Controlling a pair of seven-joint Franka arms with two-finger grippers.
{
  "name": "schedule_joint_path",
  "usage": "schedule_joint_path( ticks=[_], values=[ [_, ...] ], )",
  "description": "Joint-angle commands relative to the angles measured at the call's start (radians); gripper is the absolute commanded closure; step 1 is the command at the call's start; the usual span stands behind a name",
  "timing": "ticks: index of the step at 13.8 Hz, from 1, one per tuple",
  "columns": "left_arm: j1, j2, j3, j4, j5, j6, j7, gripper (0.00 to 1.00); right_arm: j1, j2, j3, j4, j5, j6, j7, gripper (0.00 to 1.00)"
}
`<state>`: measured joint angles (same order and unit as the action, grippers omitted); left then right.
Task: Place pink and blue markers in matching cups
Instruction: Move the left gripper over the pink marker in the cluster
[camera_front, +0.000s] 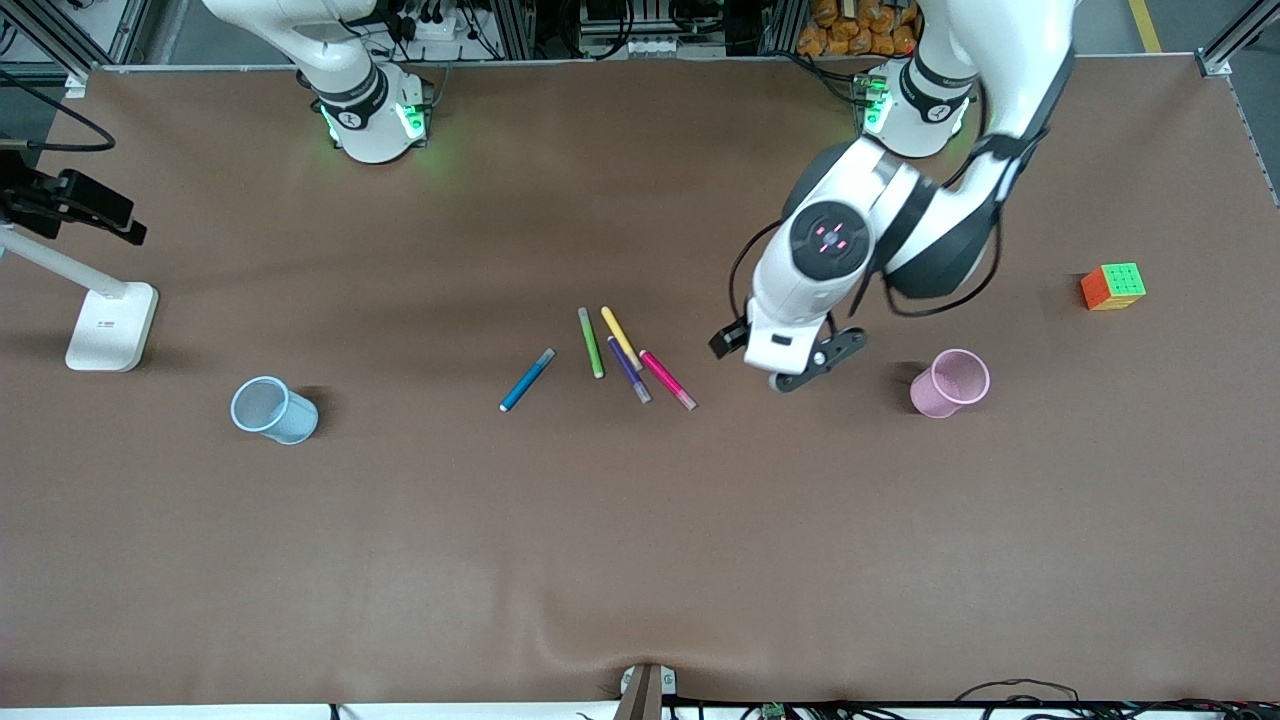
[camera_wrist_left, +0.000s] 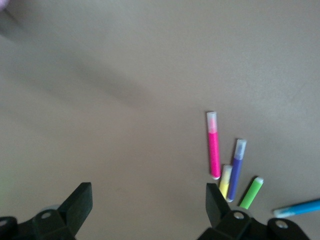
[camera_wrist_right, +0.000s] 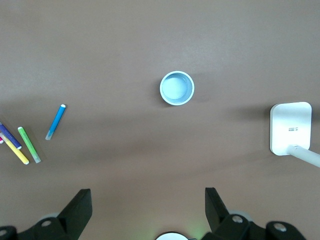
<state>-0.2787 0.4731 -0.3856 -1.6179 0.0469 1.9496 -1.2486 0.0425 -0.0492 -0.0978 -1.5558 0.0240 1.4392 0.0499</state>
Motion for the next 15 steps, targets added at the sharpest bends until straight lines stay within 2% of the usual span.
schedule_joint_path(
  ticks=[1,5,8,11,15],
  values=[
    [-0.039,0.094,0.004,0.044,0.025,0.05,-0.122,0.0,-0.007,0.002,0.001,0.006,0.017,-0.003,-0.001,0.0],
    [-0.077,0.188,0.01,0.049,0.073,0.132,-0.264,0.0,-0.007,0.002,0.001,0.006,0.017,-0.003,-0.001,0.0],
    [-0.1,0.223,0.011,0.049,0.137,0.155,-0.337,0.0,-0.007,0.002,0.001,0.006,0.017,-0.003,-0.001,0.0],
    [-0.103,0.254,0.014,0.064,0.146,0.215,-0.393,0.0,-0.007,0.002,0.001,0.006,0.017,-0.005,-0.001,0.0],
    [-0.178,0.289,0.094,0.118,0.143,0.224,-0.422,0.0,-0.009,0.04,0.0,0.006,0.011,-0.005,-0.004,0.0]
  ],
)
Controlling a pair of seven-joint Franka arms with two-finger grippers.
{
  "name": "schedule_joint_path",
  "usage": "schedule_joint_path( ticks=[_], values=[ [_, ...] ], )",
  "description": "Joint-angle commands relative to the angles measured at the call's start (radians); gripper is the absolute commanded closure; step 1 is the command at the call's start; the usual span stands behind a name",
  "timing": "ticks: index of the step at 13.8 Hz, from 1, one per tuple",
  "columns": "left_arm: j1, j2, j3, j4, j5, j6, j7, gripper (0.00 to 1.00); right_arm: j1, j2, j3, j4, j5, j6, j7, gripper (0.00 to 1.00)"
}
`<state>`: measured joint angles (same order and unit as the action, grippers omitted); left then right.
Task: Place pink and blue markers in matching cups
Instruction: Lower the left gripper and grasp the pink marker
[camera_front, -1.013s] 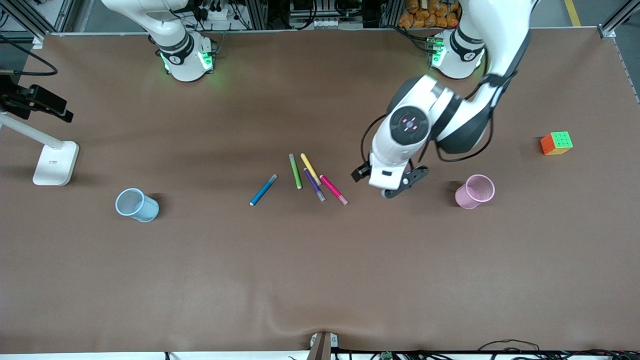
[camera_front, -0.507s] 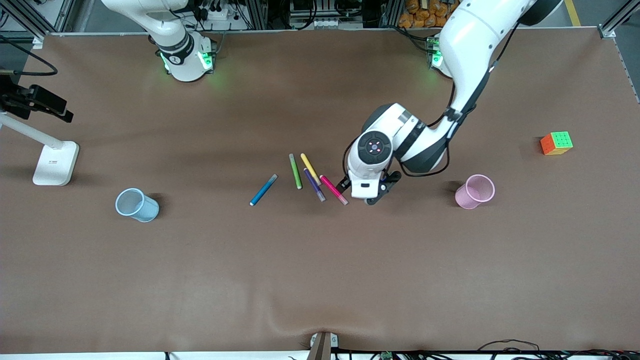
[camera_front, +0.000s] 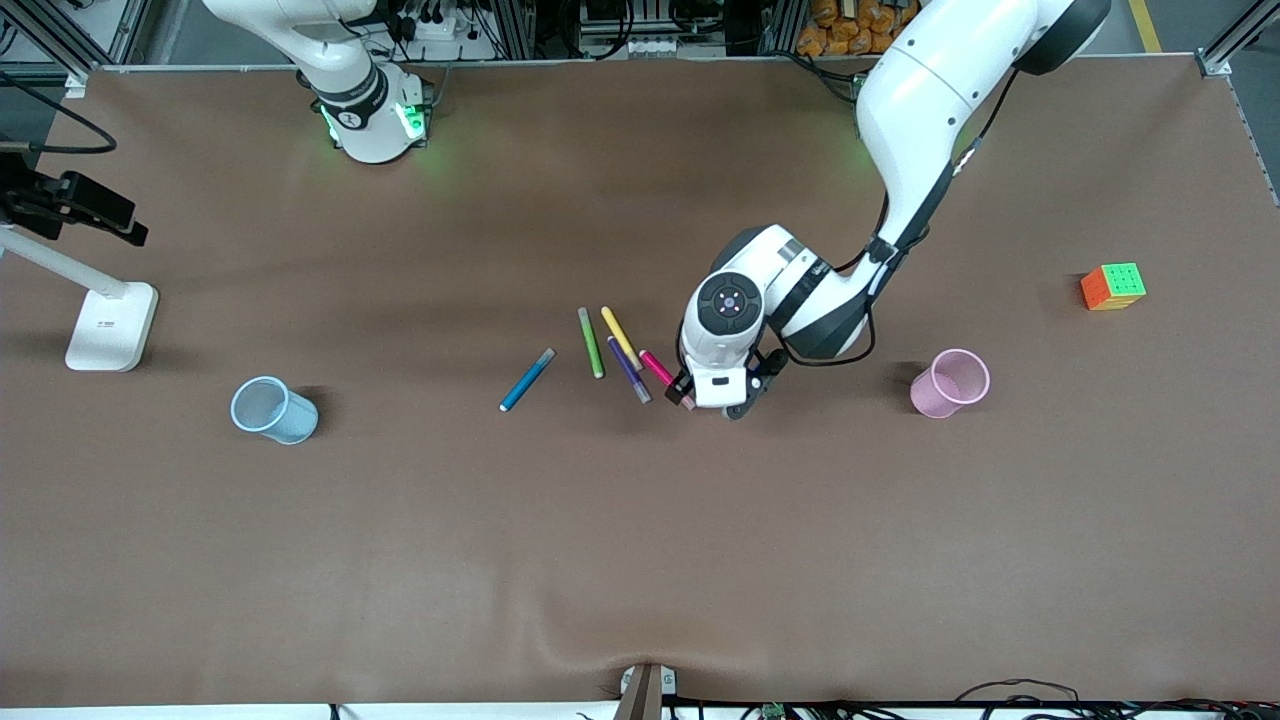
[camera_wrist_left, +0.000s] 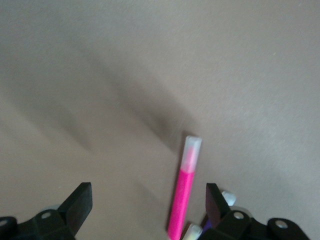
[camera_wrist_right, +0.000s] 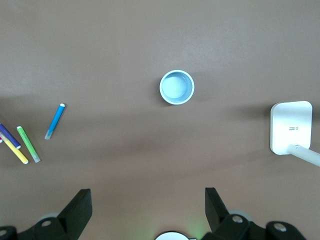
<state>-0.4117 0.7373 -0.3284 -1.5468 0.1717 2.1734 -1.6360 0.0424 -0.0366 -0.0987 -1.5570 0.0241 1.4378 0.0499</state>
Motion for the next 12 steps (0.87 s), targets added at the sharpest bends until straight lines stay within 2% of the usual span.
schedule_joint_path(
  ticks=[1,3,8,11,12],
  values=[
    [-0.048,0.036,0.041,0.053,0.02,0.015,-0.039,0.0,-0.007,0.029,0.0,0.006,0.007,-0.004,-0.004,0.0],
    [-0.05,0.073,0.043,0.063,0.02,0.075,-0.041,0.0,-0.009,0.053,0.0,0.008,0.002,-0.004,-0.004,0.0],
    [-0.15,0.114,0.146,0.073,0.017,0.124,-0.064,0.0,0.01,0.098,0.0,0.003,-0.003,-0.016,-0.01,0.0],
    [-0.153,0.122,0.147,0.082,0.017,0.137,-0.083,0.0,-0.009,0.098,0.002,0.003,-0.001,-0.031,0.016,0.0],
    [-0.153,0.122,0.147,0.082,0.017,0.137,-0.091,0.1,-0.006,0.098,0.002,0.003,-0.001,-0.033,0.046,0.0]
  ],
)
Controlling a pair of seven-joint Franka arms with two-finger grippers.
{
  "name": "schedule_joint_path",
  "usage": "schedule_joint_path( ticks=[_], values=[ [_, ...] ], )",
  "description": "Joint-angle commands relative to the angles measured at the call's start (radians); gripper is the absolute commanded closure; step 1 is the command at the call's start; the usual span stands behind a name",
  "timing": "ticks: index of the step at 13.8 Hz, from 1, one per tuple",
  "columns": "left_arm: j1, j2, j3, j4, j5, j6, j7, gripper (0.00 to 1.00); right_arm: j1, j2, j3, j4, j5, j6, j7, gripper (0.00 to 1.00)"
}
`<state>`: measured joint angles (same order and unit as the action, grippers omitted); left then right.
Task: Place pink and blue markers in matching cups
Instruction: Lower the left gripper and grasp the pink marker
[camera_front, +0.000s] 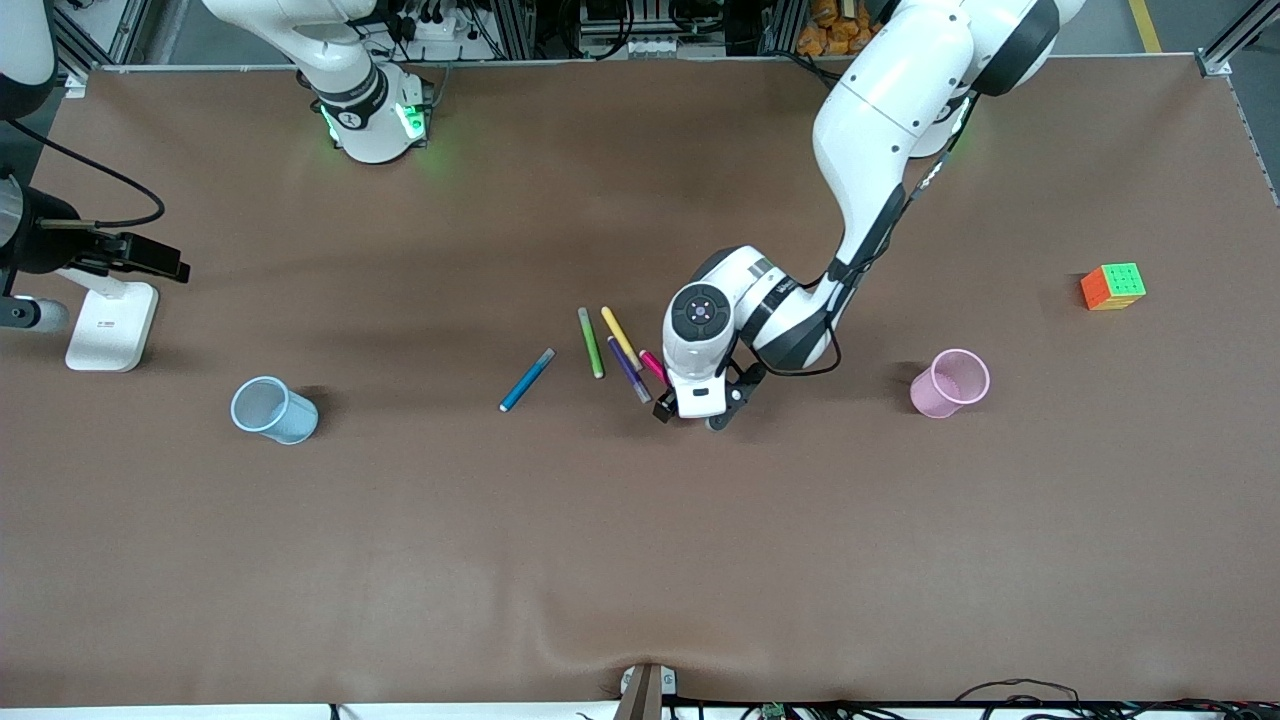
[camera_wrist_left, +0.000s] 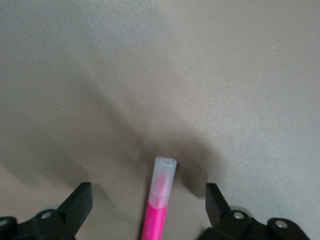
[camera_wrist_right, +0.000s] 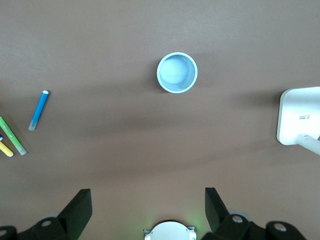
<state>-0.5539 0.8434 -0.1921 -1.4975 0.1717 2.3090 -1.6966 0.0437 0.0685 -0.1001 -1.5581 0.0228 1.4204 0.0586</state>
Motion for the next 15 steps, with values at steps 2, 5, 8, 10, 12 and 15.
schedule_joint_path(
  ticks=[2,5,8,10,12,15],
  values=[
    [-0.011,0.016,0.011,0.033,0.017,0.001,-0.031,0.4,0.018,-0.007,0.01,0.007,0.002,-0.015,0.128,0.0],
    [-0.012,0.016,0.013,0.033,0.017,0.001,-0.029,0.67,0.035,-0.007,0.01,0.006,0.002,-0.017,0.159,0.0],
    [-0.011,0.013,0.011,0.033,0.017,0.001,-0.026,0.9,0.038,-0.007,0.01,0.006,0.002,-0.031,0.159,0.0],
    [-0.005,0.006,0.011,0.033,0.017,0.0,-0.015,0.96,0.038,-0.007,0.01,0.004,0.006,-0.032,0.159,0.0],
    [0.005,-0.006,0.011,0.033,0.02,0.0,-0.014,0.99,0.044,-0.007,0.01,0.004,0.012,-0.032,0.161,0.0],
    [0.015,-0.021,0.011,0.028,0.025,-0.008,0.006,1.0,0.065,-0.007,0.01,0.006,0.014,-0.032,0.199,0.0]
  ],
)
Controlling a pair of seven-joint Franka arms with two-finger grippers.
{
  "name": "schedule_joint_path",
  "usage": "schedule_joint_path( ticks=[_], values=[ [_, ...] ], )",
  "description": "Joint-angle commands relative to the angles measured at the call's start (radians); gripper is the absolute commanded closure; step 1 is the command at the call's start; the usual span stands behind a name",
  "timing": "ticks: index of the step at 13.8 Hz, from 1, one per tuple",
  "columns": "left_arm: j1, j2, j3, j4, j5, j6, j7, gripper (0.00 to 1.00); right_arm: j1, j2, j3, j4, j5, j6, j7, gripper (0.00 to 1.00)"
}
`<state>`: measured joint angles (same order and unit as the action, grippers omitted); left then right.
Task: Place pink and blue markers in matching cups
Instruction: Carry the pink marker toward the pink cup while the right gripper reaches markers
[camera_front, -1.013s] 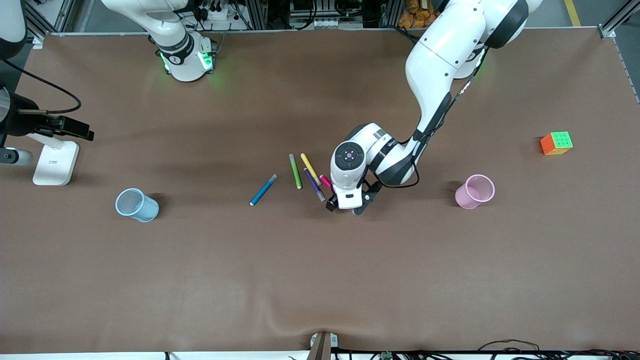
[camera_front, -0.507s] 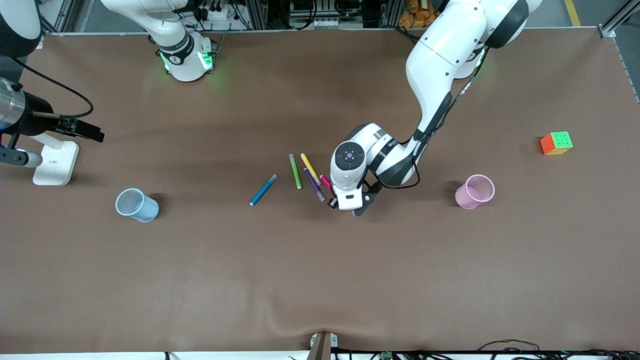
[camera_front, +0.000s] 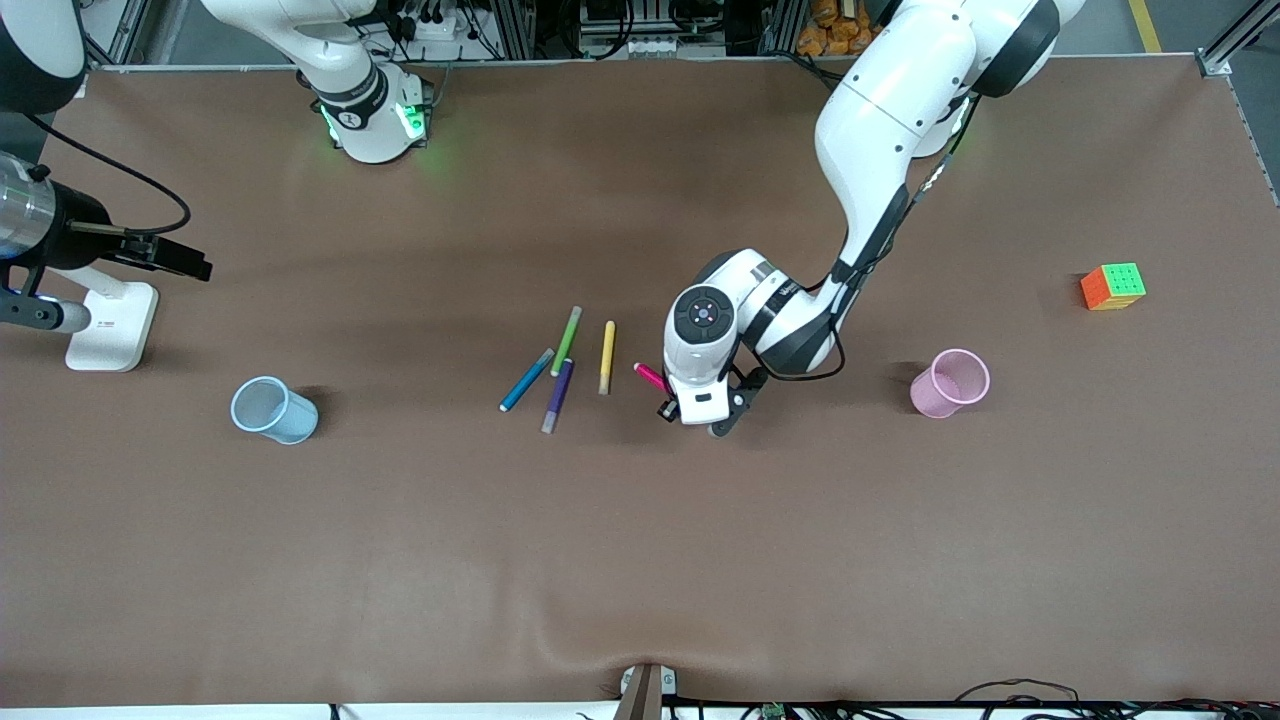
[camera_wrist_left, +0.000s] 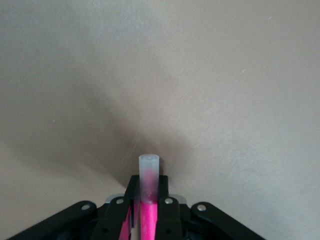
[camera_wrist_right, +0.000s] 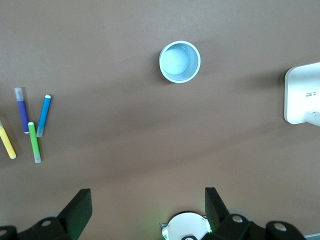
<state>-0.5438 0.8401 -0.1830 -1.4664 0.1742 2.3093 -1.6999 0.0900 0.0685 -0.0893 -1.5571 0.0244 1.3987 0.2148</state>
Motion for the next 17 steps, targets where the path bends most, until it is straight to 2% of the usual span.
schedule_joint_path(
  ticks=[1,5,14,17],
  values=[
    [0.019,-0.03,0.002,-0.005,0.022,-0.017,0.022,1.0,0.037,-0.007,-0.001,0.005,0.012,-0.009,0.081,0.0],
    [0.053,-0.075,-0.007,-0.009,0.021,-0.114,0.087,1.0,0.094,-0.007,-0.001,0.008,0.014,0.0,0.207,0.0],
    [0.125,-0.176,-0.001,-0.02,0.024,-0.292,0.223,1.0,0.102,0.027,-0.001,0.006,0.067,0.016,0.281,0.0],
    [0.151,-0.203,0.002,-0.026,0.111,-0.341,0.232,1.0,0.106,0.077,-0.001,0.005,0.094,0.046,0.281,0.0]
  ],
)
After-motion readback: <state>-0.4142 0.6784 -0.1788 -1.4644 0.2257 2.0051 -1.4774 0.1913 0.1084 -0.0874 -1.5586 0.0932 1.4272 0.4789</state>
